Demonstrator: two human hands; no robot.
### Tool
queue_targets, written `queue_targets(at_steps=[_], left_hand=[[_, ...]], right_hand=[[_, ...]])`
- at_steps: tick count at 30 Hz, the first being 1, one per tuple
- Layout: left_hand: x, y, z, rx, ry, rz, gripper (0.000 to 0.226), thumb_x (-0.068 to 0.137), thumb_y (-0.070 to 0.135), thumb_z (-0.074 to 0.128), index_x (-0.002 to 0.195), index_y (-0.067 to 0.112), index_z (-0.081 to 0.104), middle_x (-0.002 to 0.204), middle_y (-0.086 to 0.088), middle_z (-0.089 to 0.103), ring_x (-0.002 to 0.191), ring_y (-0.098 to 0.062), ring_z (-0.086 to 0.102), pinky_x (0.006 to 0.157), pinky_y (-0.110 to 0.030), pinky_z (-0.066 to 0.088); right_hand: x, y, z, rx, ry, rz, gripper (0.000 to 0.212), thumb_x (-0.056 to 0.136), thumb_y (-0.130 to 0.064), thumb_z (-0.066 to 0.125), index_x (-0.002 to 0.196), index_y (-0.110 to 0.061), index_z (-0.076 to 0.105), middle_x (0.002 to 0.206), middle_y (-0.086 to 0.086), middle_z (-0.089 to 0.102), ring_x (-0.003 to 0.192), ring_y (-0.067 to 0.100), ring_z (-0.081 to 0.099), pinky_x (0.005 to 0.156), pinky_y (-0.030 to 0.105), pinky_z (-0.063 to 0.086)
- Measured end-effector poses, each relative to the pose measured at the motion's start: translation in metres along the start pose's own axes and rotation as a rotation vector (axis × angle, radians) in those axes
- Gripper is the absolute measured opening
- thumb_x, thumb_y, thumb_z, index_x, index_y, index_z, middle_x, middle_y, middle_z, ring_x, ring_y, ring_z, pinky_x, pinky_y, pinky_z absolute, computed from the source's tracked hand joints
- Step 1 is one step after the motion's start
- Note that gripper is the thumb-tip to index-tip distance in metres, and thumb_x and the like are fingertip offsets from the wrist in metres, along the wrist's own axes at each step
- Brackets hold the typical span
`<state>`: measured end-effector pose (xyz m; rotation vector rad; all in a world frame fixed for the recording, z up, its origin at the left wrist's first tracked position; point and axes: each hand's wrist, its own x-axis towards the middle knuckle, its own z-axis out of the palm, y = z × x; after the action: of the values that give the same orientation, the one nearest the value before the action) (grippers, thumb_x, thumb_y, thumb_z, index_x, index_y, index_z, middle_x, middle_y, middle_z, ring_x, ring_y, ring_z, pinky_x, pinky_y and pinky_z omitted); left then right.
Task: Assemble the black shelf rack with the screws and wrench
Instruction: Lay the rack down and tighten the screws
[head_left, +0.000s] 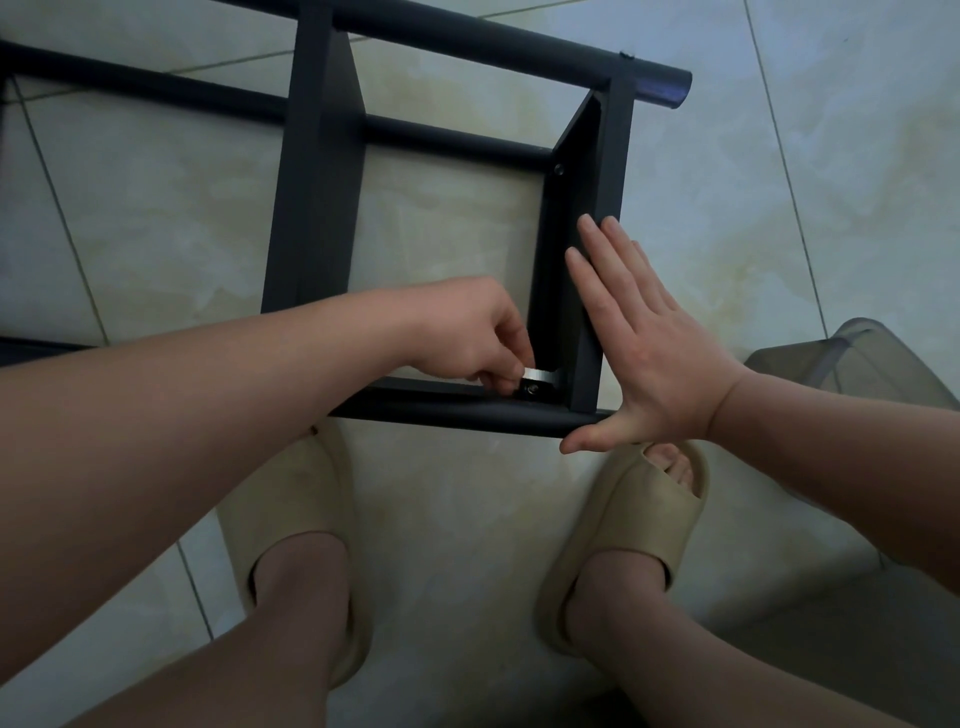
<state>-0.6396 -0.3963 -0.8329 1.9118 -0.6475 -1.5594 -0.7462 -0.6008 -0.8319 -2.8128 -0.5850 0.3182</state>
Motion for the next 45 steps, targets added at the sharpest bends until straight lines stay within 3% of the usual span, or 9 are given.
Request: queue_targets(at_steps=[3,6,12,16,26,32,45], left_hand=[[0.000,0.005,-0.005,0.090,0.035,0.044,0.007,0.091,0.017,0.068,0.090,0.023,0.073,0.076,0.014,0.075,0.072,0.002,0.068,0.068,-0.013,0.053],[0.001,0.009,-0.003,0.054,0.083,0.050,0.014,0.091,0.017,0.065,0.084,0.028,0.068,0.076,0.010,0.073,0.069,0.004,0.064,0.067,-0.016,0.050],[0.006,0.012,0.014,-0.553,0.044,-0.095,0.011,0.100,0.015,0.057,0.093,0.018,0.064,0.086,0.001,0.072,0.089,-0.012,0.068,0.079,-0.029,0.054],[0.009,0.011,0.020,-0.864,0.041,-0.144,0.010,0.100,0.021,0.058,0.094,0.015,0.062,0.081,0.000,0.074,0.081,-0.013,0.072,0.074,-0.029,0.054],[0.013,0.011,0.018,-0.651,0.240,-0.146,0.009,0.098,0.030,0.063,0.093,0.023,0.064,0.080,0.005,0.076,0.074,-0.009,0.068,0.075,-0.030,0.049],[0.012,0.014,0.014,-0.713,0.193,-0.123,0.007,0.096,0.030,0.065,0.092,0.024,0.064,0.083,0.004,0.077,0.074,-0.009,0.069,0.075,-0.030,0.048],[0.009,0.011,0.016,-0.502,0.149,-0.168,0.007,0.096,0.030,0.065,0.093,0.024,0.068,0.079,0.009,0.076,0.078,-0.010,0.066,0.072,-0.030,0.046]], right_hand=[[0.000,0.000,0.000,-0.001,0.010,-0.005,0.140,0.071,-0.096,0.045,0.158,0.008,0.011,0.166,0.028,0.002,0.155,0.043,-0.004,0.124,0.061,0.011],[0.000,0.000,0.001,-0.002,0.009,-0.007,0.140,0.071,-0.097,0.046,0.158,0.007,0.010,0.166,0.028,0.001,0.155,0.042,-0.005,0.125,0.059,0.009],[0.000,0.001,0.001,0.000,0.015,-0.013,0.140,0.071,-0.096,0.047,0.158,0.007,0.010,0.166,0.028,0.001,0.155,0.042,-0.005,0.125,0.058,0.008],[0.000,0.001,0.001,0.000,0.013,-0.014,0.140,0.071,-0.096,0.048,0.157,0.008,0.012,0.166,0.029,0.002,0.155,0.043,-0.004,0.124,0.061,0.011],[0.000,0.000,0.001,-0.006,0.001,-0.004,0.140,0.071,-0.096,0.046,0.158,0.007,0.010,0.167,0.027,0.001,0.155,0.043,-0.005,0.125,0.060,0.010],[0.000,0.000,0.001,-0.002,0.004,-0.008,0.140,0.071,-0.096,0.046,0.158,0.007,0.010,0.166,0.028,0.001,0.155,0.043,-0.005,0.124,0.061,0.010],[0.000,0.000,0.000,-0.002,0.007,-0.009,0.140,0.072,-0.097,0.045,0.158,0.007,0.010,0.166,0.028,0.001,0.155,0.042,-0.005,0.125,0.059,0.008]])
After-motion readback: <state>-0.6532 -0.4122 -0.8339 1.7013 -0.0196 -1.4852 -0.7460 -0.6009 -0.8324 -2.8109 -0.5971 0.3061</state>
